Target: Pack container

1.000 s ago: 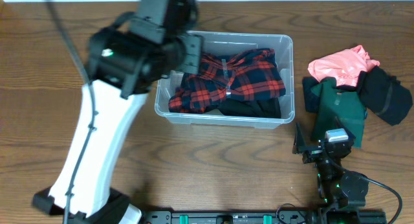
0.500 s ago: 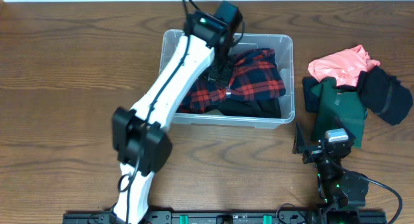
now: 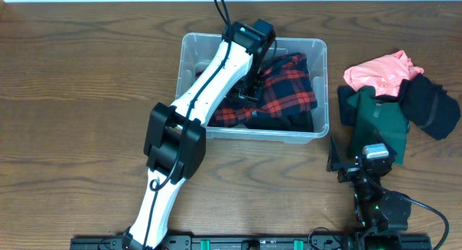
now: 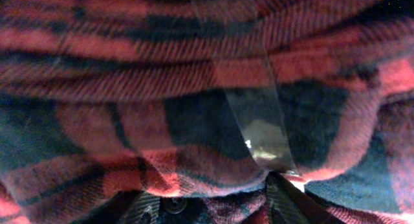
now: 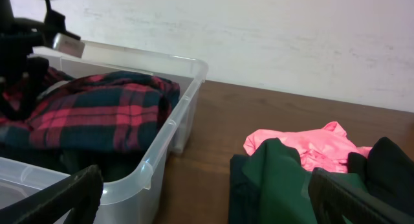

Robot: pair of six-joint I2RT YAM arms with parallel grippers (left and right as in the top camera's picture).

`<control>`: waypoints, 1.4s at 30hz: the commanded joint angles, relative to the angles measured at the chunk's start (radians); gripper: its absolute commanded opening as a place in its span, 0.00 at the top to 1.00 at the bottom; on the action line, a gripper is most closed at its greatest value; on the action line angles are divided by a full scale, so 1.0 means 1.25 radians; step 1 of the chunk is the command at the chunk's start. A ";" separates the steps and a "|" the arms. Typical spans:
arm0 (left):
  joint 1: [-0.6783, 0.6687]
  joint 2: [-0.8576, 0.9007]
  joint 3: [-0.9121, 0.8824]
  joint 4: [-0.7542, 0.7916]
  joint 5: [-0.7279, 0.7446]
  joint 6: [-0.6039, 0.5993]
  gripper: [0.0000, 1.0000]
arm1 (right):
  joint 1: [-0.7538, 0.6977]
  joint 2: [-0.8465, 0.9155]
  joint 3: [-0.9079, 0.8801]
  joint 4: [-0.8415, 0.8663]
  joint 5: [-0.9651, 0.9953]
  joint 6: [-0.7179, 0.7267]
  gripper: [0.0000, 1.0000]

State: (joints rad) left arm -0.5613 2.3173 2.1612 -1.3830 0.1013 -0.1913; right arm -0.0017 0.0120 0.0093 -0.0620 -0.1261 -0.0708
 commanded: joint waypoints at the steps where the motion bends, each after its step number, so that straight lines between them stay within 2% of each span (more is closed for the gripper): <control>1: -0.005 0.040 -0.003 0.012 0.003 -0.014 0.47 | -0.005 -0.005 -0.003 -0.001 0.002 -0.010 0.01; 9: -0.005 0.010 0.011 -0.018 0.003 -0.006 0.47 | -0.005 -0.005 -0.003 -0.001 0.002 -0.010 0.01; 15: 0.005 -0.086 0.061 -0.039 0.003 0.000 0.46 | -0.005 -0.005 -0.003 -0.001 0.002 -0.010 0.01; 19: 0.026 -0.194 0.062 -0.008 -0.001 0.000 0.36 | -0.005 -0.005 -0.003 -0.001 0.002 -0.010 0.01; 23: 0.069 -0.304 0.062 0.001 -0.054 -0.001 0.29 | -0.005 -0.005 -0.003 -0.001 0.002 -0.010 0.01; 27: 0.156 -0.398 0.062 0.000 -0.083 -0.001 0.16 | -0.005 -0.005 -0.003 -0.001 0.002 -0.010 0.01; 31: 0.293 -0.466 0.062 -0.002 -0.085 -0.001 0.02 | -0.005 -0.005 -0.003 -0.001 0.002 -0.010 0.01; 35: 0.447 -0.485 0.062 -0.002 -0.085 -0.001 0.02 | -0.005 -0.005 -0.003 -0.001 0.002 -0.010 0.01; 42: 0.605 -0.479 0.054 -0.002 -0.085 -0.001 0.02 | -0.005 -0.005 -0.003 -0.001 0.002 -0.010 0.01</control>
State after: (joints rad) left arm 0.1600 1.7149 2.2322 -1.3819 0.0021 -0.1871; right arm -0.0017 0.0120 0.0093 -0.0620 -0.1261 -0.0708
